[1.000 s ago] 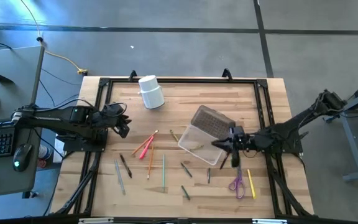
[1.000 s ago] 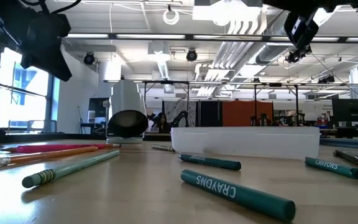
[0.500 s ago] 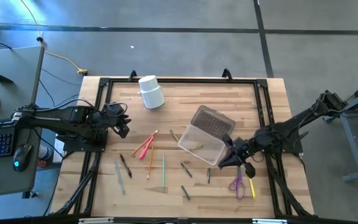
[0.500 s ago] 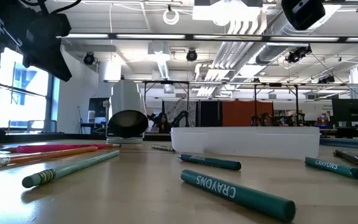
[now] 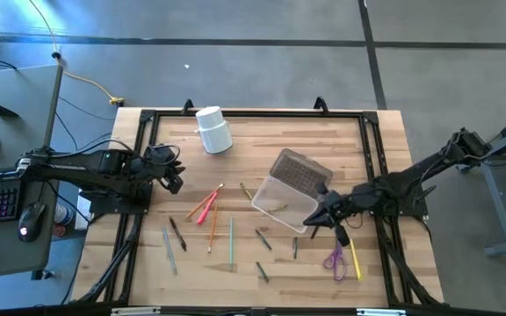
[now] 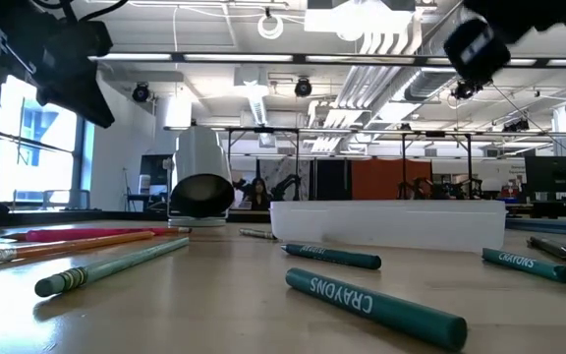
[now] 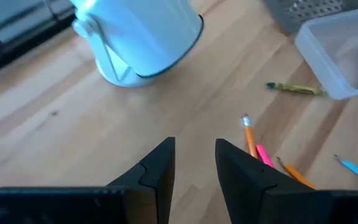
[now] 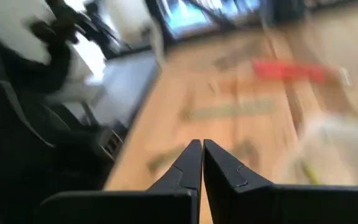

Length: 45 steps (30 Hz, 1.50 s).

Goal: Pick & place school supplies into a supply box
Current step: Put the right black pen into the supply box

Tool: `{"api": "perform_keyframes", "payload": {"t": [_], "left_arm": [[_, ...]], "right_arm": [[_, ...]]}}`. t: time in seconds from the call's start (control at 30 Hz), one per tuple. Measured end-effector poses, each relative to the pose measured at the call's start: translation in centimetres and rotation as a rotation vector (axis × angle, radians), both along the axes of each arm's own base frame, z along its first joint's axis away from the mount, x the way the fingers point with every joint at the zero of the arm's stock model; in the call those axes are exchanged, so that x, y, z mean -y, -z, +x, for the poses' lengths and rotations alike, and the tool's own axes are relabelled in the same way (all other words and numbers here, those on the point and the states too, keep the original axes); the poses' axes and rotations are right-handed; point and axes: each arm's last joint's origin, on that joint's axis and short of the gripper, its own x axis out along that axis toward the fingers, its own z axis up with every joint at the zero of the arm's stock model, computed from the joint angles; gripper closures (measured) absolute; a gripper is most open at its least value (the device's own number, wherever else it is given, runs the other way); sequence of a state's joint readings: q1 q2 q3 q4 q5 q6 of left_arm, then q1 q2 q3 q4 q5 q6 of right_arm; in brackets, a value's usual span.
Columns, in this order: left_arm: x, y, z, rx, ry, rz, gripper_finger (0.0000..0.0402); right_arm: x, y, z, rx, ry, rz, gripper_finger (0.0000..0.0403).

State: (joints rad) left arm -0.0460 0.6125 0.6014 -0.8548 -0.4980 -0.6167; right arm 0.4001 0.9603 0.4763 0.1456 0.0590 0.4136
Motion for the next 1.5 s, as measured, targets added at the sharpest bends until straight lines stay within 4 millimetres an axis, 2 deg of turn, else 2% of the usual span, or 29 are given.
{"api": "perform_keyframes", "payload": {"t": [0.2,0.43,0.6,0.73,0.87,1.0,1.5], "left_arm": [[0.0,0.0,0.0,0.019,-0.035,-0.014,0.0252],[0.0,0.0,0.0,0.054,-0.086,-0.057,0.0252],[0.0,0.0,0.0,0.072,-0.109,-0.078,0.0252],[0.0,-0.1,0.2,0.091,-0.109,-0.081,0.0252],[0.0,-0.1,0.2,0.091,-0.098,-0.091,0.0252],[0.1,-0.1,0.2,0.086,-0.069,-0.126,0.0252],[0.3,0.0,0.3,0.078,-0.026,-0.178,0.0252]], "right_arm": [[0.7,2.3,-1.0,-0.329,0.077,0.106,0.0402],[0.7,3.5,-2.0,-0.529,0.036,0.161,0.0402],[1.1,4.4,-2.9,-0.650,0.044,0.093,0.0402],[1.6,4.8,-3.2,-0.607,0.046,-0.159,0.0402],[1.6,4.6,-3.0,-0.519,-0.054,-0.317,0.0402],[1.4,4.3,-2.6,-0.460,-0.092,-0.317,0.0402],[1.4,3.8,-2.0,-0.415,0.019,-0.220,0.0402]]}}
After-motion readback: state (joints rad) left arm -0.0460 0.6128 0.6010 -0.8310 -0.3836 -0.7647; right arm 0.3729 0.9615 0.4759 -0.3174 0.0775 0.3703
